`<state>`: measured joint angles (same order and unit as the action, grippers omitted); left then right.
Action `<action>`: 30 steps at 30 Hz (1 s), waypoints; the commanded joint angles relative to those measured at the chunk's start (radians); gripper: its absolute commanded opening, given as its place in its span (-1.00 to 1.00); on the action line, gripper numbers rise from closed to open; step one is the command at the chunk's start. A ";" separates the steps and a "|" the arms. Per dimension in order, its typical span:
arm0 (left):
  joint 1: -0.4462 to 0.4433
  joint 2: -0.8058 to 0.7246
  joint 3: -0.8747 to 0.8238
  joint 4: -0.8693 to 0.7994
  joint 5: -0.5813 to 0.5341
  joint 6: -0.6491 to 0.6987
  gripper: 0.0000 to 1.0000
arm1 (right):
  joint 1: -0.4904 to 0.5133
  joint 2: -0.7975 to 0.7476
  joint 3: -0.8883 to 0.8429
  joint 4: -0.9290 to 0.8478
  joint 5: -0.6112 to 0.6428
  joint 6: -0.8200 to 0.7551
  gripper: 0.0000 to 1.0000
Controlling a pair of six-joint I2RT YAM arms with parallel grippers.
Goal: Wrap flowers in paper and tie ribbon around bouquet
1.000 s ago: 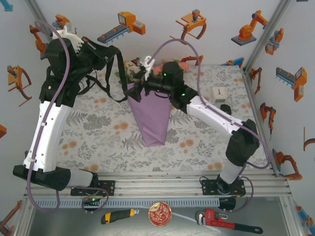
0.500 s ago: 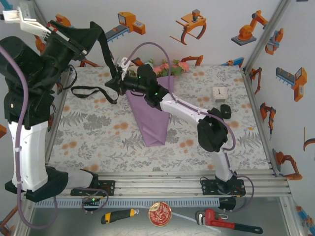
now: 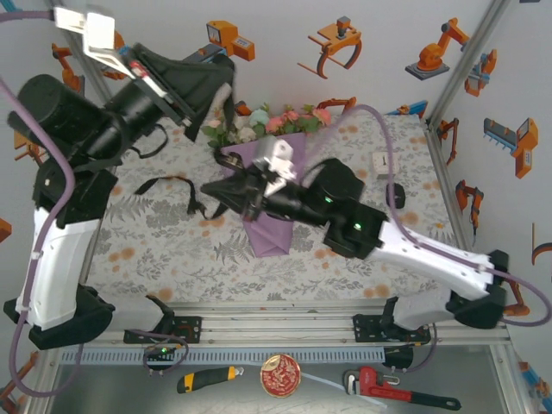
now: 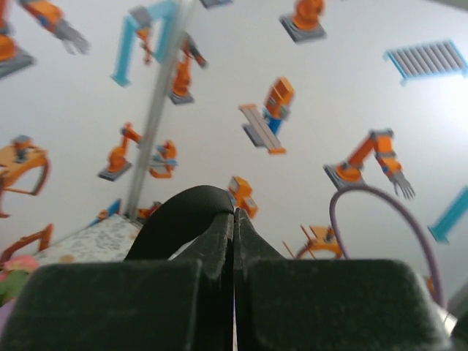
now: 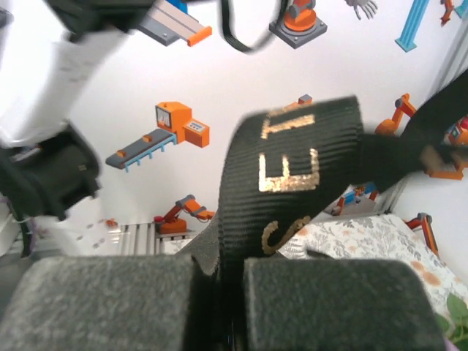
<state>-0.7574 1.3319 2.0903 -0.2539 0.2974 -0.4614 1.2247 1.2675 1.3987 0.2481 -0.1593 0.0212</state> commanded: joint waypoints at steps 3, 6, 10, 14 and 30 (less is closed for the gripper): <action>-0.184 0.104 -0.141 0.037 -0.063 0.143 -0.96 | 0.026 -0.216 -0.212 -0.224 0.417 0.120 -1.00; -0.228 0.154 -0.256 0.060 -0.118 0.126 -0.88 | 0.025 -0.341 -0.373 -0.319 0.516 0.225 -1.00; -0.232 0.252 -0.366 0.018 -0.214 0.084 -0.23 | 0.023 -0.508 -0.579 -0.417 0.879 0.542 -1.00; -0.214 0.342 -0.354 -0.081 -0.258 0.113 0.12 | -0.065 -0.609 -0.700 -0.476 0.986 0.769 -1.00; 0.066 -0.181 -0.917 -0.646 -0.713 -0.584 0.58 | -0.642 -0.337 -0.567 -1.029 0.455 0.898 0.24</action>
<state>-0.7071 1.2072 1.2629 -0.6262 -0.2787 -0.8097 0.6086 0.9146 0.7734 -0.5655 0.3054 0.8890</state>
